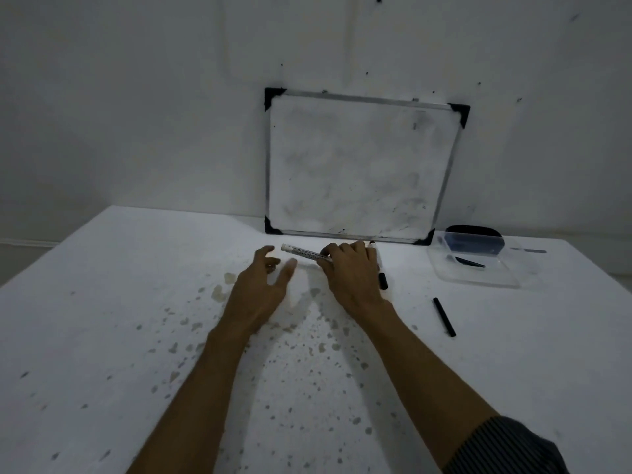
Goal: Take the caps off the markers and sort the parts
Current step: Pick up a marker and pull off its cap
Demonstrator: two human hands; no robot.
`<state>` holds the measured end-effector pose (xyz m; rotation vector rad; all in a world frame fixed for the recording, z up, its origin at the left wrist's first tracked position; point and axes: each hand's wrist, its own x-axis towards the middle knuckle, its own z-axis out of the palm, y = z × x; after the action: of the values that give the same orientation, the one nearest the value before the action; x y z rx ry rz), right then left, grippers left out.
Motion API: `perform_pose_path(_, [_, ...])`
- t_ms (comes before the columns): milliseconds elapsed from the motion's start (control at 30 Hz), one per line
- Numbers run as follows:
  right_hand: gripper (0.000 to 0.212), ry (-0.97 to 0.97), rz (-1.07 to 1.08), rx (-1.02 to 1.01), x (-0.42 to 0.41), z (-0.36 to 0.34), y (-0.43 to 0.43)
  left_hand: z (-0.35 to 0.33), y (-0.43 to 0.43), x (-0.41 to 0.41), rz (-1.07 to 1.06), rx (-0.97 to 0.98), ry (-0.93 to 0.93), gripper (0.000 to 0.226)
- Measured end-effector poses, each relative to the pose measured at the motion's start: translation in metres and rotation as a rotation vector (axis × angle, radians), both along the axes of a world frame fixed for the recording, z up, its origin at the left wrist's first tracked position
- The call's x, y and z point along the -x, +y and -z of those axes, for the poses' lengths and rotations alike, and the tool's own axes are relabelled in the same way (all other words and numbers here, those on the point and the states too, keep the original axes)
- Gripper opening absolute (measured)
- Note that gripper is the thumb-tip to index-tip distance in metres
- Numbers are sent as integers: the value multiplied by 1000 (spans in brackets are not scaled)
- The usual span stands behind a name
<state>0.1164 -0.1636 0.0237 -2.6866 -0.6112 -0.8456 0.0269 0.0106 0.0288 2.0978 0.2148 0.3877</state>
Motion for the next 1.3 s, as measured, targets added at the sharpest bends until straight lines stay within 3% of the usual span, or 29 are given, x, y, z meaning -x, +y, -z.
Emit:
perform_pose_path(167, [32, 176, -31, -154, 50, -15, -30, -15, -22, 8, 139, 147, -108, 29])
perform_pose_path(267, [30, 294, -87, -320, 72, -23, -55, -20, -35, 9, 173, 171, -149, 19])
perform_pose_path(367, [28, 500, -152, -714, 93, -37, -82, -31, -50, 16, 226, 257, -133, 17])
perform_pose_path(500, [41, 780, -240, -1399, 111, -37, -102, -41, -74, 33, 247, 417, -71, 21])
perform_pose_path(567, [36, 877, -304, -1610, 113, -32, -103, -34, -88, 42, 265, 515, 13, 27])
perform_pose_path(733, [27, 925, -334, -1536, 112, -17, -84, -14, -99, 56, 276, 528, 106, 41])
perform_pose_path(867, [41, 842, -136, -1387, 117, -18, -71, -8, -104, 62, 321, 415, 5, 26])
perform_pose_path(1000, [44, 820, -84, -1436, 119, -17, -67, 3, -109, 64, 304, 89, -131, 21])
perform_pose_path(1167, [40, 934, -89, -1524, 124, -21, -62, 9, -97, 57, 199, -574, -370, 39])
perform_pose_path(1233, [38, 968, -165, -1498, 125, -23, -60, 8, -94, 54, 174, -571, -395, 44])
perform_pose_path(1300, [39, 981, -213, -1457, 126, -22, -57, 8, -93, 54, 229, -378, -297, 44])
